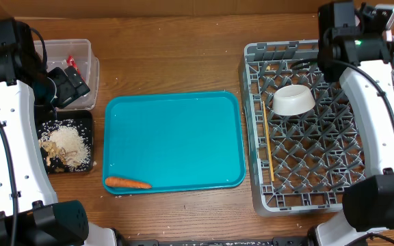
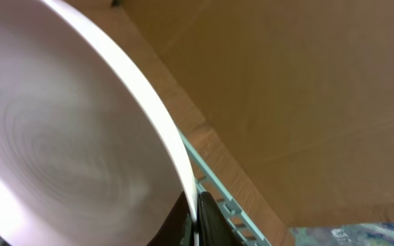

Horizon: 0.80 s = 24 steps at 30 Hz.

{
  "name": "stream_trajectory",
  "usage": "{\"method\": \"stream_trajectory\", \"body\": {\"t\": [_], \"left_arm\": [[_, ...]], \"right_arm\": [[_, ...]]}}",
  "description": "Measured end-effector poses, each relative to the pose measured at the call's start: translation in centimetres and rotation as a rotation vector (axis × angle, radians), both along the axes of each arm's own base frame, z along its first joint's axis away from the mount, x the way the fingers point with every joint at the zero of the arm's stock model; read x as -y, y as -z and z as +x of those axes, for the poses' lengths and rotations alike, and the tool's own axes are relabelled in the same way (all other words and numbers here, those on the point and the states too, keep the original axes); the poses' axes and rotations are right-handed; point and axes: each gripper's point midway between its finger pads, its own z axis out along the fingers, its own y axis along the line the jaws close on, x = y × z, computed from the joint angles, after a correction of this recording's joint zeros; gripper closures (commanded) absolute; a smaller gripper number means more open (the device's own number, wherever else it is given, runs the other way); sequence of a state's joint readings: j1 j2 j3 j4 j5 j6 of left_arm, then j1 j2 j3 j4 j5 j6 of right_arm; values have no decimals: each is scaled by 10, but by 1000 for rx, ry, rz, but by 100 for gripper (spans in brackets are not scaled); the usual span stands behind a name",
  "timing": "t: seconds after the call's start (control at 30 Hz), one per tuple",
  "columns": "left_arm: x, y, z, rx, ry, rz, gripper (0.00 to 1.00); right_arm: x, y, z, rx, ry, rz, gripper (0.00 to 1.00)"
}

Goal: Sort waste into correct bins and load items into the dishwasher
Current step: 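Carry the plate with right gripper and stand it in the rack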

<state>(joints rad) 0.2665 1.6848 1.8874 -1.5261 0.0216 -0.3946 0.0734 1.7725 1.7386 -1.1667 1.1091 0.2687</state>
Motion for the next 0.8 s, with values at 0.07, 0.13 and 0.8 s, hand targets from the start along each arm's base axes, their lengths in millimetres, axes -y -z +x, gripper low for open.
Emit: {"method": "stream_trajectory", "body": {"t": [0.07, 0.13, 0.8], "left_arm": [[0, 0, 0, 1, 0, 0, 0], [0, 0, 1, 3, 0, 1, 0], [0, 0, 1, 4, -4, 0, 0]], "right_arm": [[0, 16, -3, -40, 2, 0, 96], [0, 31, -7, -75, 6, 3, 96], [-78, 98, -10, -207, -189, 119, 39]]}}
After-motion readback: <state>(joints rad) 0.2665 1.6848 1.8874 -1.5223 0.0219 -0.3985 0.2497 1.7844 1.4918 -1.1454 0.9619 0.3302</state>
